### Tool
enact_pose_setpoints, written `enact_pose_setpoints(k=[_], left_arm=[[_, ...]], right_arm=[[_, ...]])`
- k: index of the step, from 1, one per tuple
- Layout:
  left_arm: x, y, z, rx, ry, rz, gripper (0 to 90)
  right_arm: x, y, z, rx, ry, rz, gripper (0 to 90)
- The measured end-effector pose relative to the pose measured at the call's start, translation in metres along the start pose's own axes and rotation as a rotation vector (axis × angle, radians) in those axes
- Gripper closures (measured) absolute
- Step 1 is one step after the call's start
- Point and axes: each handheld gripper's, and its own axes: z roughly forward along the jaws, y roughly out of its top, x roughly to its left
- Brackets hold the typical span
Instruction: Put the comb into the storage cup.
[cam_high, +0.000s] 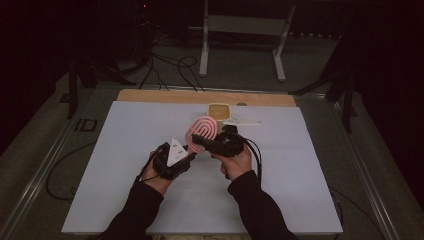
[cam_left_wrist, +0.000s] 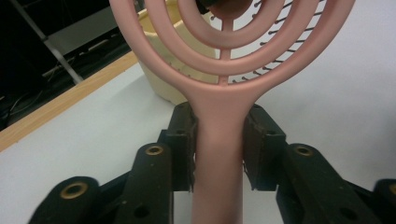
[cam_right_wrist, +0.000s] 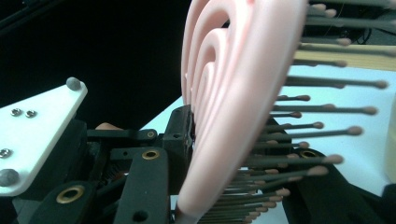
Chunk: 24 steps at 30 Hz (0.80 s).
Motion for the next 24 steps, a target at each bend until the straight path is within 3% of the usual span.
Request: enact_pose_setpoints(k=[4, 11, 21, 24], left_arm=[[0.0, 0.0, 0.0, -0.001, 0.001, -0.005, 61.2], [0.004, -0.001, -0.002, -0.038, 0.004, -0.07, 43.8], [0.01, -0.002, -0.007, -0.085, -0.006, -0.114, 16.8], [0.012, -0.003, -0.008, -0.088, 0.006, -0.127, 15.1]], right_arm=[[0.0, 0.0, 0.0, -0.003, 0.003, 0.002, 63.7], [-0.001, 0.0, -0.001, -0.011, -0.001, 0.003, 63.7], [-0.001, 0.001, -0.002, -0.013, -0.002, 0.006, 63.7], [-0.001, 0.001, -0.002, -0.012, -0.003, 0.004, 63.7]])
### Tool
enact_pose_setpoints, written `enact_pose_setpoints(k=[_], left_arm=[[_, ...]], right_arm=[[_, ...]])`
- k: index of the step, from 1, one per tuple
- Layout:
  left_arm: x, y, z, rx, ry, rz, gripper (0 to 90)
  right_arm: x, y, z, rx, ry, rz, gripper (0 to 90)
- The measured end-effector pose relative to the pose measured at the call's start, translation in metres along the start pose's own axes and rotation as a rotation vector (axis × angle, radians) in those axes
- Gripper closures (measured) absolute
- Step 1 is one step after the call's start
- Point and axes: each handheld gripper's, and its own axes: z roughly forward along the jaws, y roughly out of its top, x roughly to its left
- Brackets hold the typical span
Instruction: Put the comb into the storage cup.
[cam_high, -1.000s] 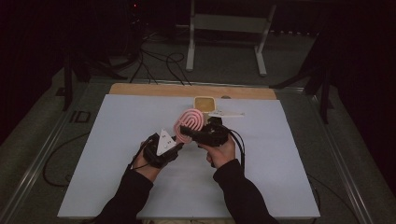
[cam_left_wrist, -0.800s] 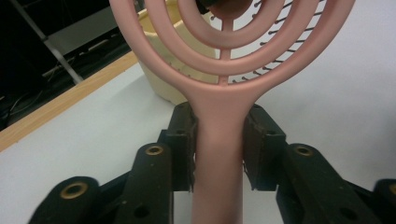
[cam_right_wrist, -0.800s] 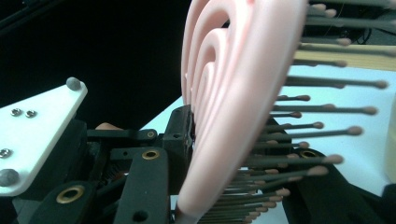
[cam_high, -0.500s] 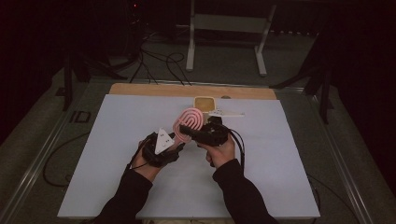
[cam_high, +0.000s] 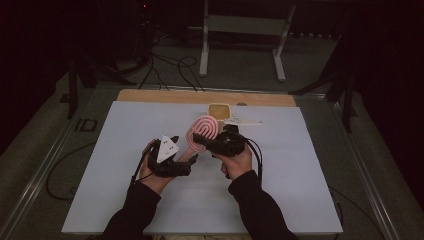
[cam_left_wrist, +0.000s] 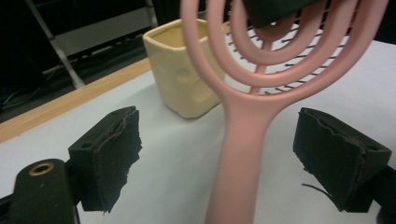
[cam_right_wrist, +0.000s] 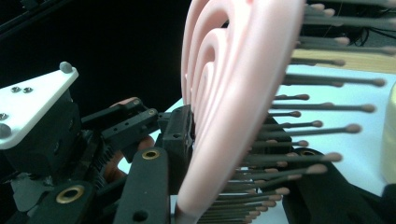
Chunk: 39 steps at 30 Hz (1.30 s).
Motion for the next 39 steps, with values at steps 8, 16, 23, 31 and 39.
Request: enact_pose_setpoints(k=[8, 16, 23, 31, 39], left_arm=[[0.004, -0.001, -0.006, -0.026, 0.021, 0.009, 2.3], [0.011, -0.003, -0.011, -0.044, 0.026, -0.019, 0.1], [0.016, -0.005, -0.016, -0.044, 0.024, -0.033, 0.1], [0.027, -0.011, -0.027, -0.049, 0.039, -0.06, 0.1], [0.038, -0.027, -0.044, -0.061, 0.086, -0.084, 0.2]], right_arm=[[0.0, 0.0, -0.002, 0.0, -0.001, 0.0, 63.7], [-0.001, 0.001, -0.003, -0.003, -0.008, -0.002, 63.6], [-0.002, 0.001, -0.004, -0.003, -0.009, -0.004, 63.6], [-0.009, 0.0, -0.009, -0.009, -0.02, 0.007, 63.6], [-0.012, 0.003, -0.015, -0.021, -0.034, 0.018, 63.6]])
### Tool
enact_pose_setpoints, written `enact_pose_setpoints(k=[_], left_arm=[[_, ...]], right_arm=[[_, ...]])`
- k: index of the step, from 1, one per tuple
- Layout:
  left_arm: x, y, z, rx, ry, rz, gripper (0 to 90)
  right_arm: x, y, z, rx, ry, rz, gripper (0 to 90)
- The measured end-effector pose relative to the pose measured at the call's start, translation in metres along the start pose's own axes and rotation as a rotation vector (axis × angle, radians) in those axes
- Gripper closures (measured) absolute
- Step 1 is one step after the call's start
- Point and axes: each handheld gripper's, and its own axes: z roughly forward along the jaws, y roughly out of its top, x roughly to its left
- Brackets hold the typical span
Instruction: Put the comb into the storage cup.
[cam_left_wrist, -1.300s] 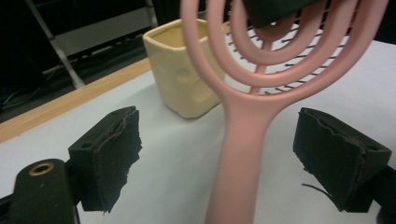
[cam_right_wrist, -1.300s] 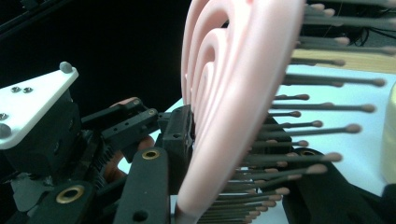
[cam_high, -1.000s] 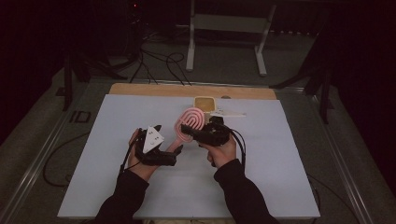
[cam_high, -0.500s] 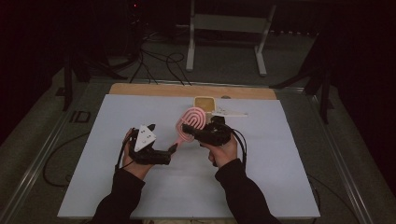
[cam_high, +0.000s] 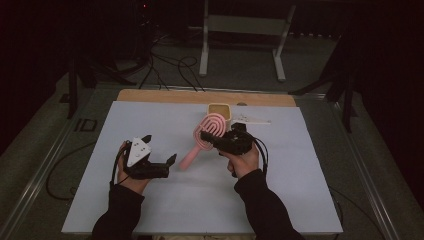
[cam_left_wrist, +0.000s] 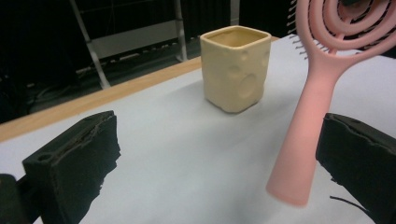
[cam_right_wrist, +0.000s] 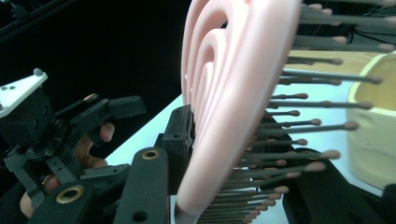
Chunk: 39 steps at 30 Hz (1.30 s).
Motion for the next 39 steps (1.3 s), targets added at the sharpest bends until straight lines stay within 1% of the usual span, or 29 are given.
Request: enact_pose_setpoints(k=[1, 3, 4, 5, 6, 7, 8, 11, 13, 15, 21, 23, 27, 28, 35, 36, 39], left_arm=[[0.002, -0.003, -0.003, 0.002, 0.008, -0.004, 0.2], [0.004, -0.004, -0.004, 0.002, 0.007, -0.01, 0.2], [0.007, -0.01, -0.007, 0.007, 0.011, -0.022, 0.2], [0.007, -0.01, -0.007, 0.007, 0.011, -0.022, 0.2], [0.009, -0.015, -0.009, 0.017, 0.014, -0.035, 0.2], [0.009, -0.015, -0.009, 0.017, 0.014, -0.035, 0.2], [0.011, -0.021, -0.012, 0.028, 0.017, -0.044, 0.2], [0.014, -0.028, -0.017, 0.04, 0.023, -0.061, 0.2], [0.015, -0.03, -0.018, 0.041, 0.028, -0.061, 0.4], [0.016, -0.037, -0.022, 0.056, 0.041, -0.056, 0.7], [0.019, -0.046, -0.027, 0.062, 0.058, -0.057, 0.7], [0.023, -0.051, -0.032, 0.06, 0.067, -0.063, 0.7], [0.026, -0.053, -0.035, 0.057, 0.077, -0.073, 0.7], [0.027, -0.054, -0.037, 0.057, 0.086, -0.074, 0.7], [0.028, -0.057, -0.039, 0.057, 0.095, -0.077, 0.8], [0.029, -0.058, -0.041, 0.054, 0.103, -0.076, 0.8], [0.03, -0.058, -0.042, 0.046, 0.105, -0.084, 0.8]], right_arm=[[0.0, 0.0, 0.0, -0.001, 0.001, 0.004, 63.6], [-0.001, 0.001, -0.001, -0.003, 0.002, 0.008, 63.6], [-0.001, 0.001, -0.001, -0.005, 0.004, 0.013, 63.6], [-0.001, 0.001, -0.001, -0.007, 0.004, 0.01, 63.6], [-0.001, 0.002, 0.0, -0.005, 0.002, 0.008, 63.6], [-0.001, 0.002, 0.0, -0.005, 0.002, 0.008, 63.6], [0.0, 0.002, 0.0, -0.005, 0.004, 0.007, 63.6], [0.0, 0.002, 0.0, -0.004, 0.003, 0.005, 63.6], [0.0, 0.003, 0.0, -0.004, 0.002, 0.004, 63.6], [0.001, 0.003, 0.0, -0.005, 0.001, 0.006, 63.6], [0.001, 0.005, -0.002, -0.01, -0.002, 0.004, 63.6], [0.0, 0.006, -0.003, -0.011, -0.002, 0.004, 63.6], [-0.001, 0.007, -0.004, -0.009, -0.006, 0.005, 63.6], [-0.001, 0.008, -0.004, -0.009, -0.009, 0.005, 63.6], [-0.002, 0.012, -0.006, -0.013, -0.018, 0.004, 63.6], [-0.002, 0.014, -0.007, -0.014, -0.023, 0.004, 63.6], [-0.002, 0.015, -0.008, -0.016, -0.024, 0.001, 63.6]])
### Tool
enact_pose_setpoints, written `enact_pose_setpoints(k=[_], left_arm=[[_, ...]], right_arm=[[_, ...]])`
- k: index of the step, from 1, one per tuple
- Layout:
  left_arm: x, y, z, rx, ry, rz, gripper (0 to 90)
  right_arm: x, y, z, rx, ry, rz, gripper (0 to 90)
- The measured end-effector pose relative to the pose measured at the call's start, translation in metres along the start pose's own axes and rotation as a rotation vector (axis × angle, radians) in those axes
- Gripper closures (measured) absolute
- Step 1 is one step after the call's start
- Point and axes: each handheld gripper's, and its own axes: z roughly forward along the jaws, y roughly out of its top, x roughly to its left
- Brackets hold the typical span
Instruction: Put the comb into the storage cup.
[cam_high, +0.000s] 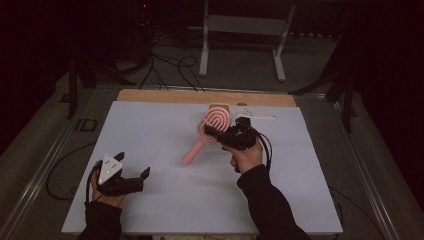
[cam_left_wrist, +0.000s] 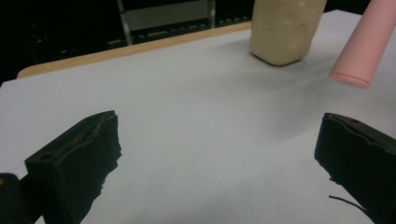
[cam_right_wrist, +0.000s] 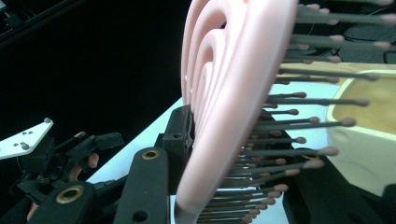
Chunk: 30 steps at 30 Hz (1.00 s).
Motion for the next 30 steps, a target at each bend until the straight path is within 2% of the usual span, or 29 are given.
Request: enact_pose_setpoints(k=[13, 24, 30], left_arm=[[0.005, -0.002, 0.0, -0.004, 0.023, -0.005, 0.7], [0.005, -0.002, 0.001, -0.003, 0.024, -0.005, 1.2], [0.005, -0.003, 0.002, -0.006, 0.025, -0.006, 1.3]], right_arm=[[-0.002, 0.003, 0.0, 0.006, -0.012, 0.015, 63.6], [-0.002, 0.01, -0.001, 0.002, -0.012, 0.02, 63.5], [-0.006, 0.012, -0.001, -0.003, -0.012, 0.032, 63.5]])
